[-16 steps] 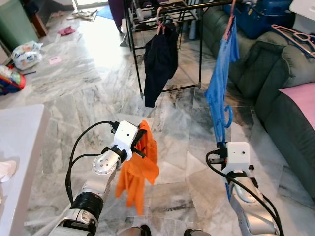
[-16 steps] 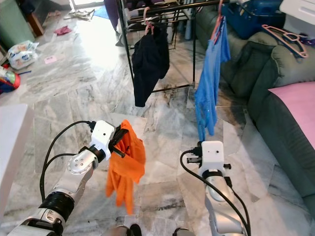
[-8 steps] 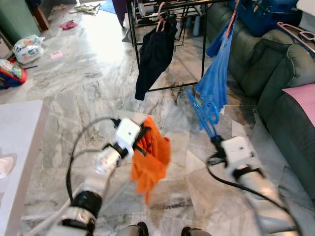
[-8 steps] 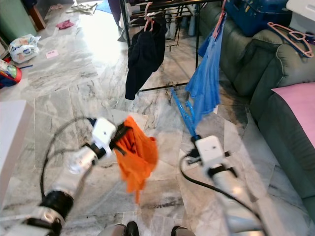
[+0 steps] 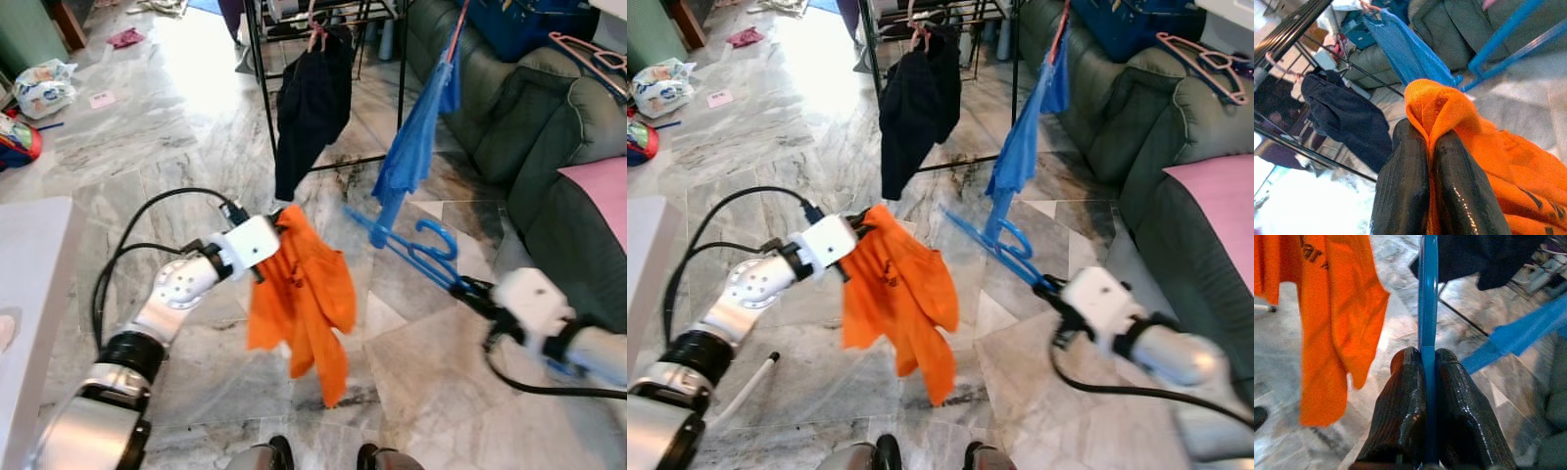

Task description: Hang hanger

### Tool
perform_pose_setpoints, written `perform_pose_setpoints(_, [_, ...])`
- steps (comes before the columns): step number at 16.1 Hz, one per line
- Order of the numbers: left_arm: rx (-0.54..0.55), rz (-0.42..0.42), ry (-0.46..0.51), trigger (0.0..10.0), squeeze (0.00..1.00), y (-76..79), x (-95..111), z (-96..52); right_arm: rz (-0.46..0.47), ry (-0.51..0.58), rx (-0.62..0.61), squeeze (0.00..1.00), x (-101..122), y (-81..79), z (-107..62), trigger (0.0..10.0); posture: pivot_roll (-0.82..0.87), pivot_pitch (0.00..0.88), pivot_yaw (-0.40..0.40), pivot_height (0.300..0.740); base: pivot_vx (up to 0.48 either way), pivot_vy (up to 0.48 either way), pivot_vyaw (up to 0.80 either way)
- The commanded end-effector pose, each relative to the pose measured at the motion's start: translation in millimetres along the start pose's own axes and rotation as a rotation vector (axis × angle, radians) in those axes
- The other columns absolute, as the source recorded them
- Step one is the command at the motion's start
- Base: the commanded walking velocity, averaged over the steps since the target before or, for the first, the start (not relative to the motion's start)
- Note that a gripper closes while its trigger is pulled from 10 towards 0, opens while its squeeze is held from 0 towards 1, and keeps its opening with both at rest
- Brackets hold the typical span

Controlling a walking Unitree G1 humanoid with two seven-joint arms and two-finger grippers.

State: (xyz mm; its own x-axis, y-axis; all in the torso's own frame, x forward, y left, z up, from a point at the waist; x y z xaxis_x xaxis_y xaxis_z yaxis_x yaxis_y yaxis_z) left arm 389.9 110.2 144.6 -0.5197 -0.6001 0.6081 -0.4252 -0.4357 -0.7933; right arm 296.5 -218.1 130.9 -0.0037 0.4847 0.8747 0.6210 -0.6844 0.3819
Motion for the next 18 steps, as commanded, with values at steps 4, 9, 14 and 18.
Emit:
perform_pose_setpoints(4, [-0.039, 0.175, 0.029, 10.0, 0.00, 1.1, 5, 1.1, 0.030, 0.017, 0.241, 0.00, 15, -28.7, -13.2, 10.0, -0.06, 0.196, 0.063, 0.740, 0.000, 0.000, 0.00])
perform_pose_setpoints(9, [-0.056, 0.184, 0.044, 10.0, 0.00, 4.5, 5, 0.9, 0.076, -0.019, 0.349, 0.00, 10, -40.0, -22.2, 10.0, -0.06, 0.193, 0.066, 0.740, 0.000, 0.000, 0.00])
perform_pose_setpoints(14, [-0.205, 0.298, 0.091, 10.0, 0.00, 22.0, 2, -13.2, 0.097, -0.043, 0.444, 0.00, 12, -51.2, -29.6, 10.0, -0.05, 0.190, 0.071, 0.740, 0.000, 0.000, 0.00])
perform_pose_setpoints(18, [-0.266, 0.377, 0.015, 10.0, 0.00, 24.3, -17, -22.9, 0.073, -0.121, 0.440, 0.00, 3, -39.2, -41.7, 10.0, -0.06, 0.192, 0.077, 0.740, 0.000, 0.000, 0.00])
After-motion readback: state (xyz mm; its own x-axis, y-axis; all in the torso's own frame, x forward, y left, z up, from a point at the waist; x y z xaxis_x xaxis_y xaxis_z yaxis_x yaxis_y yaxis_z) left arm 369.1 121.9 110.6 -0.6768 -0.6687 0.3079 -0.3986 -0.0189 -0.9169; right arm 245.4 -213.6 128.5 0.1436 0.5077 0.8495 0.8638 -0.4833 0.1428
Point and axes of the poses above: a point about 5 cm out from each wrist's last joint towards the gripper, its own z axis pointing out of the wrist towards the gripper, its own x axis along the axis of the wrist's last joint, y = z × x, the point moved 5 cm from there along z, pointing out of the wrist towards the gripper, and after that the axes turned 5 degrees about z, right-handed, at the moved point
